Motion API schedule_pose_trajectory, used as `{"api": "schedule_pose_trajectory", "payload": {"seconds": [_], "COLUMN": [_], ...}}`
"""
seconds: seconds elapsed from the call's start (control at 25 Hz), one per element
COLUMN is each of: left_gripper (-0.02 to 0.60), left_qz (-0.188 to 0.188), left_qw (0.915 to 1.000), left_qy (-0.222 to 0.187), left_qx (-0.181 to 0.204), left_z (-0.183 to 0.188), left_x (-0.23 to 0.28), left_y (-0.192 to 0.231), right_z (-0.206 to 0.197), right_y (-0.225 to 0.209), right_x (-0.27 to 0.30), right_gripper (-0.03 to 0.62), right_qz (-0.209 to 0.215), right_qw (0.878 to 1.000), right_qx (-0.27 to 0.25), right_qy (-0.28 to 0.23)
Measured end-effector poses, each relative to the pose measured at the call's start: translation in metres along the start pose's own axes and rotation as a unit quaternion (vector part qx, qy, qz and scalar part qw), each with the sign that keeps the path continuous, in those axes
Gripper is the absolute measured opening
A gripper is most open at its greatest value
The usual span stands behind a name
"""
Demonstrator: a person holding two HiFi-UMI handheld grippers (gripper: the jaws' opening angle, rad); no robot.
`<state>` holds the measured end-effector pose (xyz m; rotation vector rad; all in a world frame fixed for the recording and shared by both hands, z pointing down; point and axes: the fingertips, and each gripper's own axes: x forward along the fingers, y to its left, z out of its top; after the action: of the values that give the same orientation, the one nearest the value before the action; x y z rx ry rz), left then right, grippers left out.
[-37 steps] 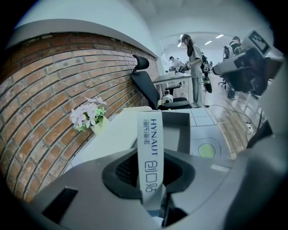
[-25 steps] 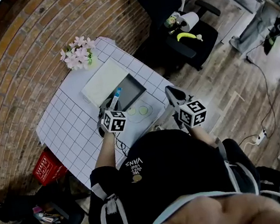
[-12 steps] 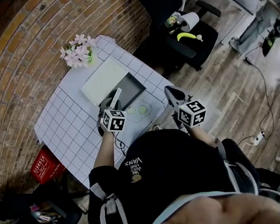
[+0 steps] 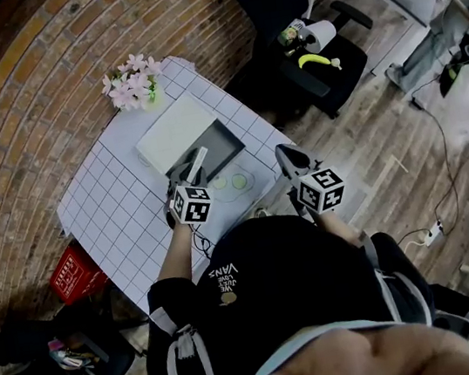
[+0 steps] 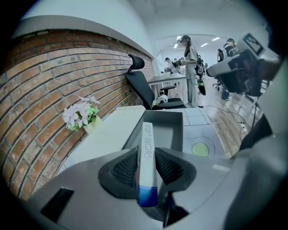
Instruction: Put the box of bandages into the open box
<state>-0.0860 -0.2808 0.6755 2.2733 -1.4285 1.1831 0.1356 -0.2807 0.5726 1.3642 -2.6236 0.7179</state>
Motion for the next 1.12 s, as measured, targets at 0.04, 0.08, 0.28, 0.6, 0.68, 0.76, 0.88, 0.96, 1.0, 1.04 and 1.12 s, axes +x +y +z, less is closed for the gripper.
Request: {"api": "schedule_pose_trajectory", "payload": {"seconds": [0.04,0.08,0.28,0.6,0.68,0.76,0.88,0.96,1.0,1.04,1.12], "left_gripper": [0.113,0.117,0.139,0.191,0.203,0.23,0.243,0.252,0.258,0.264,0.274], "left_qz": [-0.001,-0.002,-0.007,-0.015,-0.016,-0.018,-0.02,-0.018,-0.017,-0.016,-0.018], "left_qw": [1.0,1.0,0.9999,0.9992,0.9989,0.9986,0.9982,0.998,0.9979,0.9977,0.9973], "left_qy": [-0.001,-0.001,-0.002,0.001,0.005,0.011,0.014,0.015,0.015,0.016,0.015], "left_qx": [-0.002,-0.005,-0.014,-0.037,-0.044,-0.048,-0.055,-0.059,-0.061,-0.063,-0.07], "left_z": [0.0,-0.001,-0.004,-0.008,-0.011,-0.013,-0.014,-0.015,-0.015,-0.015,-0.014], "left_x": [0.0,0.0,0.001,0.004,0.006,0.009,0.011,0.012,0.013,0.013,0.013], "left_y": [-0.001,-0.003,-0.008,-0.009,-0.009,-0.009,-0.009,-0.007,-0.007,-0.006,-0.006], "right_z": [0.0,-0.001,-0.004,-0.004,-0.005,-0.005,-0.005,-0.005,-0.005,-0.004,-0.003], "right_y": [0.0,0.0,-0.001,-0.002,-0.002,-0.003,-0.005,-0.006,-0.006,-0.007,-0.007], "right_x": [0.0,-0.001,-0.002,-0.004,-0.004,-0.004,-0.005,-0.006,-0.007,-0.007,-0.007], "right_gripper": [-0.003,-0.003,-0.003,-0.003,-0.003,-0.003,-0.003,-0.003,-0.003,-0.003,-0.003], "right_qz": [0.001,0.001,0.001,0.002,0.002,0.002,0.001,0.0,0.0,0.0,0.0], "right_qw": [1.0,1.0,1.0,1.0,1.0,1.0,1.0,1.0,1.0,1.0,1.0], "right_qx": [0.0,0.0,0.0,0.0,0.0,-0.001,0.0,0.0,0.0,0.0,-0.002], "right_qy": [0.0,0.001,0.002,0.001,0.001,0.0,0.0,-0.001,-0.002,-0.003,-0.002]}}
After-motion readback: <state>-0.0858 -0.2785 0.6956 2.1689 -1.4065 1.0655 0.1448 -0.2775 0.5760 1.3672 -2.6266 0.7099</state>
